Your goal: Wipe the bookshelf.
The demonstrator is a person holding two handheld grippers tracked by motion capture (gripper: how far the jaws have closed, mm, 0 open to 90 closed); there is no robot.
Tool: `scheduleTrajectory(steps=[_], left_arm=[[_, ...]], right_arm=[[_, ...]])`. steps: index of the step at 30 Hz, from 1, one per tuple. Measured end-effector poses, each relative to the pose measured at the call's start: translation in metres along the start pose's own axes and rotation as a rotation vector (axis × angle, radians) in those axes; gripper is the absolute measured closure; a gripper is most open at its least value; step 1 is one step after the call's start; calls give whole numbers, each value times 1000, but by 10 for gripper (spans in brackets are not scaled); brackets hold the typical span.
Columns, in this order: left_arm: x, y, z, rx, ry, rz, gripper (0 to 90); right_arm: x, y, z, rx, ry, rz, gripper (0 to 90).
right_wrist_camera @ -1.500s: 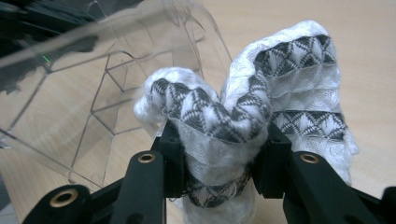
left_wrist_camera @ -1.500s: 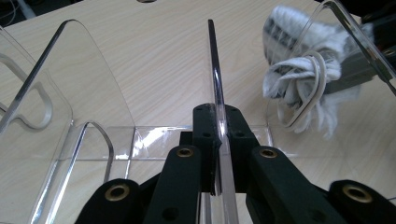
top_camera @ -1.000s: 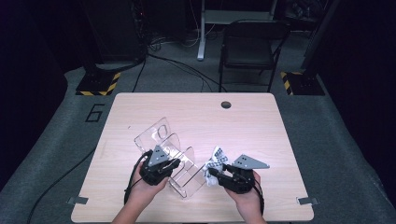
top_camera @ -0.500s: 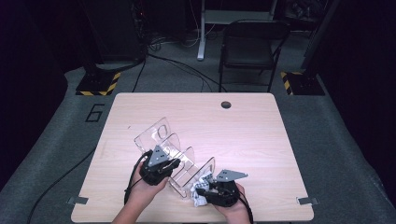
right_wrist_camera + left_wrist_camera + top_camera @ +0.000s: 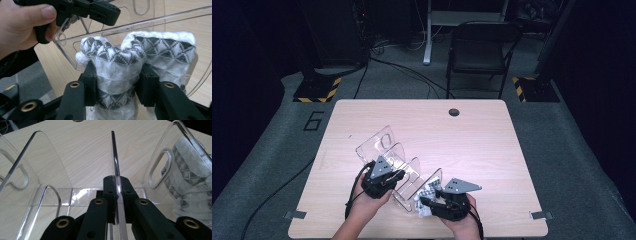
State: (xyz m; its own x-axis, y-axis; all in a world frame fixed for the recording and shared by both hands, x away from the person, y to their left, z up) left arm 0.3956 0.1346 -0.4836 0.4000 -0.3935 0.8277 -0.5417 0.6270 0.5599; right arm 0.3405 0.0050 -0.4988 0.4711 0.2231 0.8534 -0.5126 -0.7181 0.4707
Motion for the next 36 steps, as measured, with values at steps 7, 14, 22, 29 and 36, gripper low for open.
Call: scheduleTrajectory(steps=[7,14,22,29,36], left_arm=[[0,0,-1,4,1,0,857],[0,0,0,1,6,-2,857],[0,0,-1,4,5,0,857],[0,0,0,3,5,0,857],[0,0,0,2,6,-2,857]], right_arm=[[-30,-18,7,22,-12,-60,587],[-53,-33,15,33,-50,-134,597],[-18,-12,-4,61,-29,-59,612],[-11,-7,-11,74,1,-19,609],[-46,-29,-1,47,4,-138,608]])
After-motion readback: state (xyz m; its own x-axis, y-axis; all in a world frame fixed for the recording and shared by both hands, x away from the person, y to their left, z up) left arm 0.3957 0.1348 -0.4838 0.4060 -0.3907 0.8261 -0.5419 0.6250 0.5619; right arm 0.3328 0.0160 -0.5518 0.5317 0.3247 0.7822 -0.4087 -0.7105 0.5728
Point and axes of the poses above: each handheld gripper's, and its own axes: y roughly backward along the jaws, x roughly out of its top, z roughly to its right, the point moved 9 cm from there along -y, roughly forward along the jaws, and after that the axes turned 3 degrees about -x, right-handed, at the moved point
